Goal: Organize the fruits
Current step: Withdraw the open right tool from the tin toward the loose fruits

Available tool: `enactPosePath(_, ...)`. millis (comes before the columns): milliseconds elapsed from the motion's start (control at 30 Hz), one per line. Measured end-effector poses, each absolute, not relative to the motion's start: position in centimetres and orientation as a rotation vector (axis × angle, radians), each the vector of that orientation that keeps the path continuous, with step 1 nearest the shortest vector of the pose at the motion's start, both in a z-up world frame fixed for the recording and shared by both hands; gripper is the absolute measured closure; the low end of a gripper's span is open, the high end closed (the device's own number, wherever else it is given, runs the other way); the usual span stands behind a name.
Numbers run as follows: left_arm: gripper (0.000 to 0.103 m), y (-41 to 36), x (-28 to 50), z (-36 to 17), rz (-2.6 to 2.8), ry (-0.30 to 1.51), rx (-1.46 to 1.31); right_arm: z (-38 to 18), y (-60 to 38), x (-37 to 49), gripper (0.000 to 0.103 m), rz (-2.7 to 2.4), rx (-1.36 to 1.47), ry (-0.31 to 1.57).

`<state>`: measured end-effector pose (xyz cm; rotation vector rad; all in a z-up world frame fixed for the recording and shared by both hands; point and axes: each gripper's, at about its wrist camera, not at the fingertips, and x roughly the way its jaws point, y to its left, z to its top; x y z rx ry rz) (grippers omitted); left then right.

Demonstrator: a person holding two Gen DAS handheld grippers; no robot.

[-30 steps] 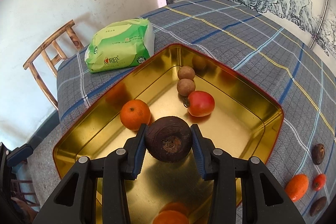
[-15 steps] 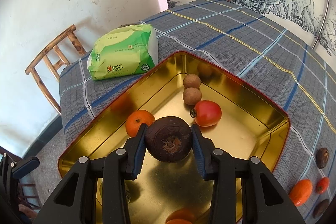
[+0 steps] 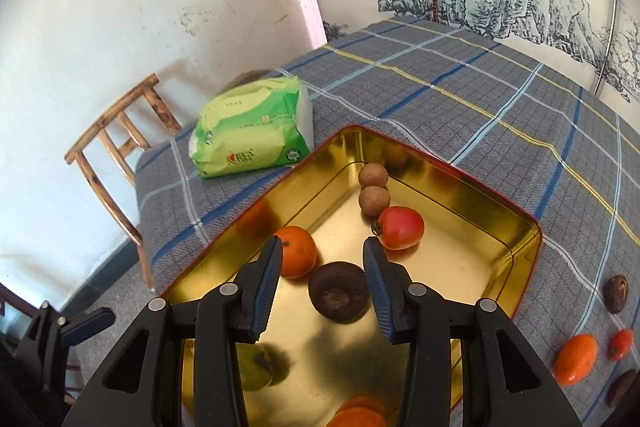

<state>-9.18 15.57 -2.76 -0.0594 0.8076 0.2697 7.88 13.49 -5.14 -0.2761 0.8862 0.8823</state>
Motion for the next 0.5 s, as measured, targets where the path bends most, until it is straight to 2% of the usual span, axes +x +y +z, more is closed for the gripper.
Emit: enactPosePath(500,0.001,13.4,-9.2,-2.0,0.241,0.807,0.017,-3.1,2.9,4.1,0.046,0.847,-0.150,0.786)
